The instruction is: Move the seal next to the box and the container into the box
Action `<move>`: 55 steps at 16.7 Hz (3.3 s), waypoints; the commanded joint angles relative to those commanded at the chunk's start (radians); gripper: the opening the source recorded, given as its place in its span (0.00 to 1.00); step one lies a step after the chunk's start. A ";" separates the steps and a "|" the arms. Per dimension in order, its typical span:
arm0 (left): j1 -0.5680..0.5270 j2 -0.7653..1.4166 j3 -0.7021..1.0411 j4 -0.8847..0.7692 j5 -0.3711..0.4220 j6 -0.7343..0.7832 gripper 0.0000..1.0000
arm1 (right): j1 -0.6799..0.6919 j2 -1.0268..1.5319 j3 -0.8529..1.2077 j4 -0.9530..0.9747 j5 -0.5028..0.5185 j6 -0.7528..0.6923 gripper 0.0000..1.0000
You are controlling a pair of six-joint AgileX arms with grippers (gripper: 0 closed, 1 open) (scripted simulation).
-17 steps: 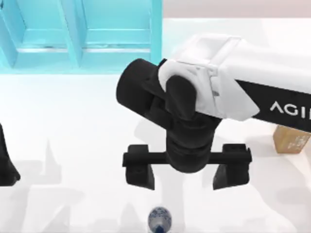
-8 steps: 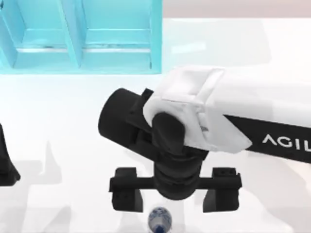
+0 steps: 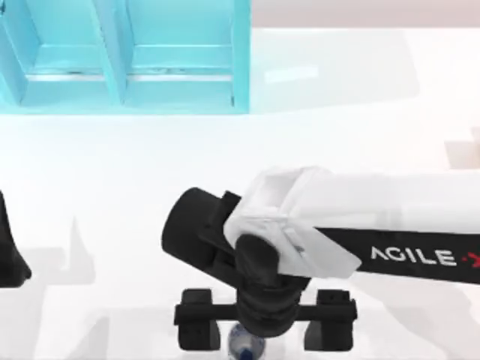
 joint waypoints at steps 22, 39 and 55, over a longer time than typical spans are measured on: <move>0.000 0.000 0.000 0.000 0.000 0.000 1.00 | 0.001 0.012 -0.031 0.039 0.000 0.001 0.00; 0.000 0.000 0.000 0.000 0.000 0.000 1.00 | -0.131 -0.322 -0.084 -0.212 -0.001 -0.133 0.00; 0.000 0.000 0.000 0.000 0.000 0.000 1.00 | -0.536 -0.444 -0.134 -0.267 0.091 -0.559 0.00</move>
